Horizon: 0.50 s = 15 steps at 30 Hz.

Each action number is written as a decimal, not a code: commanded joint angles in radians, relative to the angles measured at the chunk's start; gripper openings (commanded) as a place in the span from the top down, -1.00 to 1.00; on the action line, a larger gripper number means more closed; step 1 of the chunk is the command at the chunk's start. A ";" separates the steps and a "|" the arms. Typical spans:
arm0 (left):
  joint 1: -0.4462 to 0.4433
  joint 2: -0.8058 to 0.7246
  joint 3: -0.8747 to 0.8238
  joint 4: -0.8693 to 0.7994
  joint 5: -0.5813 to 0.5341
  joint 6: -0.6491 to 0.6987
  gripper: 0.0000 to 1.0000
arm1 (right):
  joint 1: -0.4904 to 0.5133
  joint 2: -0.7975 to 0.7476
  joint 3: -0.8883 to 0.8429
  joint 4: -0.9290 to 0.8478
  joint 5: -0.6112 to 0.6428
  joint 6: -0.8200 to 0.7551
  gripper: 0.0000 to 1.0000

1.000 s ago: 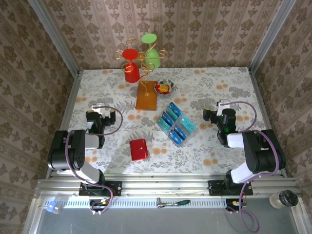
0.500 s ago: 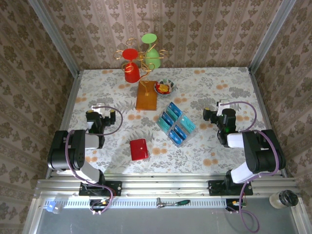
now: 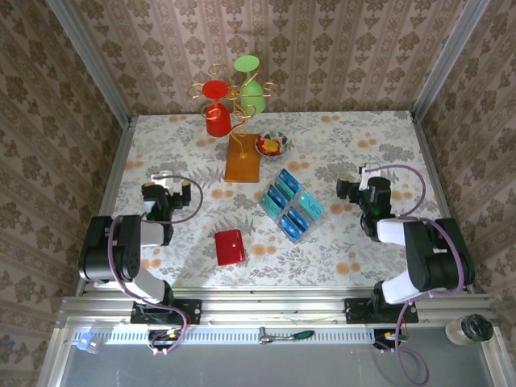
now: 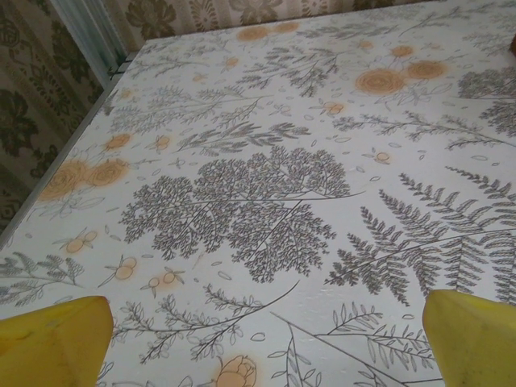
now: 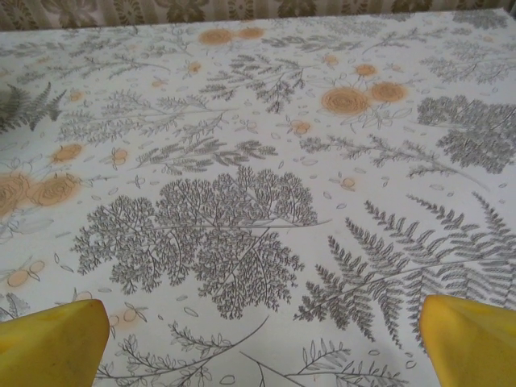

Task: Put the credit cards into the card holder
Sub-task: Move the storage box to the center of the table.

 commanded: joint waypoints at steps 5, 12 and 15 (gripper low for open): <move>-0.004 -0.164 0.147 -0.329 -0.122 -0.052 -1.00 | -0.013 -0.214 0.275 -0.535 0.093 0.250 -1.00; -0.047 -0.340 0.313 -0.663 -0.188 -0.188 -1.00 | -0.007 -0.268 0.479 -0.849 -0.152 0.421 -0.83; -0.099 -0.398 0.394 -0.868 -0.206 -0.310 -1.00 | 0.133 -0.322 0.494 -0.939 -0.152 0.398 -0.83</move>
